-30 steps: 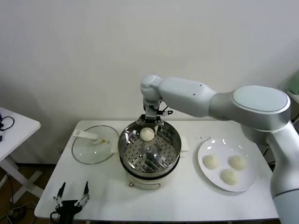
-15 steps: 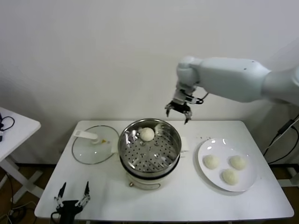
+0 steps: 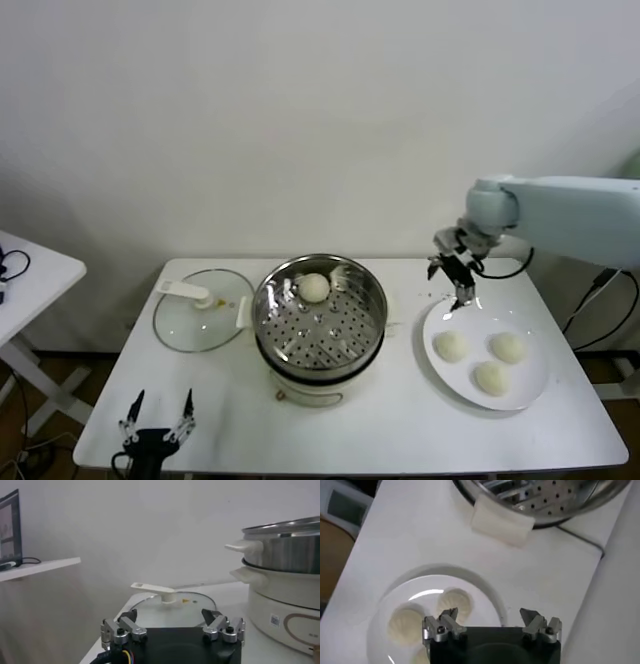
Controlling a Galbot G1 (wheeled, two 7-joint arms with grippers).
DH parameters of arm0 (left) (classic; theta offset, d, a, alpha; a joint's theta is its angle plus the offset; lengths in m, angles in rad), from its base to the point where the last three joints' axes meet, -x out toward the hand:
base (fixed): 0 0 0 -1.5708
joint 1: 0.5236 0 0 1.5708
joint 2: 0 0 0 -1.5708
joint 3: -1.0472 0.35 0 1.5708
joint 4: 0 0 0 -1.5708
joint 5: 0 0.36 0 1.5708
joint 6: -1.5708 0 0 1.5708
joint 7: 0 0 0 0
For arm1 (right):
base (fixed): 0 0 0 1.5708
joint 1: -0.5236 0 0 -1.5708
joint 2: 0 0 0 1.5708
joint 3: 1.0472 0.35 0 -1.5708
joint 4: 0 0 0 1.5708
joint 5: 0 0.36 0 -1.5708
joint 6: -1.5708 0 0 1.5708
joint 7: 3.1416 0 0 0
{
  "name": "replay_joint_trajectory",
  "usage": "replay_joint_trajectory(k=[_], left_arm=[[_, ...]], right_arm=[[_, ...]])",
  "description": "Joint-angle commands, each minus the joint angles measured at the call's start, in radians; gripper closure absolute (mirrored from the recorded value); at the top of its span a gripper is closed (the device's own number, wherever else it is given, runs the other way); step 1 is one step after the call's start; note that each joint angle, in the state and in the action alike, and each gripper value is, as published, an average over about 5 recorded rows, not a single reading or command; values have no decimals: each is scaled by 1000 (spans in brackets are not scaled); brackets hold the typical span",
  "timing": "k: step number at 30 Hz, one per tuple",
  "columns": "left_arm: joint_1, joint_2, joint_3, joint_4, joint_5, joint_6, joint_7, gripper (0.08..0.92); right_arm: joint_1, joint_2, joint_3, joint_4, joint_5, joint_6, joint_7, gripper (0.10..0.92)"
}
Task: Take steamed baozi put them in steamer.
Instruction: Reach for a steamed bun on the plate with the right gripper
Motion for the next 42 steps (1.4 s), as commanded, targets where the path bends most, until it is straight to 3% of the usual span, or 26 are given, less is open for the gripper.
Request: replay_joint_trajectory(k=[1, 24, 42], left_arm=[[2, 0, -3, 4, 6, -1, -1, 177], [6, -7, -15, 16, 19, -6, -5, 177], [7, -9, -15, 15, 21, -8, -15, 177]], right_arm=[[-144, -77, 33, -2, 15, -153, 42, 203], [-385, -45, 239, -131, -132, -152, 63, 208], [-367, -43, 262, -127, -183, -146, 45, 370]])
